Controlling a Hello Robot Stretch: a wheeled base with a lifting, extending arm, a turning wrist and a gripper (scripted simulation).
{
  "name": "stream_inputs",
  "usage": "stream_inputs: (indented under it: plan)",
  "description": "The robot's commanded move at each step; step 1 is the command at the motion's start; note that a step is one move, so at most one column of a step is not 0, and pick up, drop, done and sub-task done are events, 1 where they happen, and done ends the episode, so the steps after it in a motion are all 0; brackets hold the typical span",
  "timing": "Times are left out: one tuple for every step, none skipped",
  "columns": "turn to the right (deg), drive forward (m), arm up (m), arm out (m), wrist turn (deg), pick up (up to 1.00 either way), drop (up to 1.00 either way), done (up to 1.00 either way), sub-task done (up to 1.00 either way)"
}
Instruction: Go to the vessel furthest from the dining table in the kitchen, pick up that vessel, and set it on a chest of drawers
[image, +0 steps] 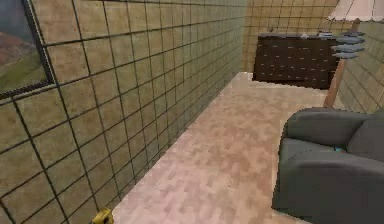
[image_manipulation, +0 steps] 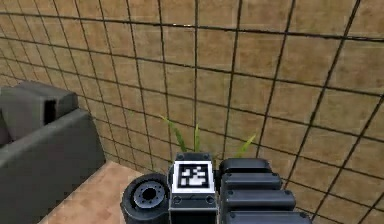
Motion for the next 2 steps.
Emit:
stream_inputs:
  plan:
    - [6.0,0.00,0.00,0.00,0.0,0.00,0.00,0.00,0.00]
    - [0.0,1.00,0.00,0.00,0.0,0.00,0.00,0.00,0.00]
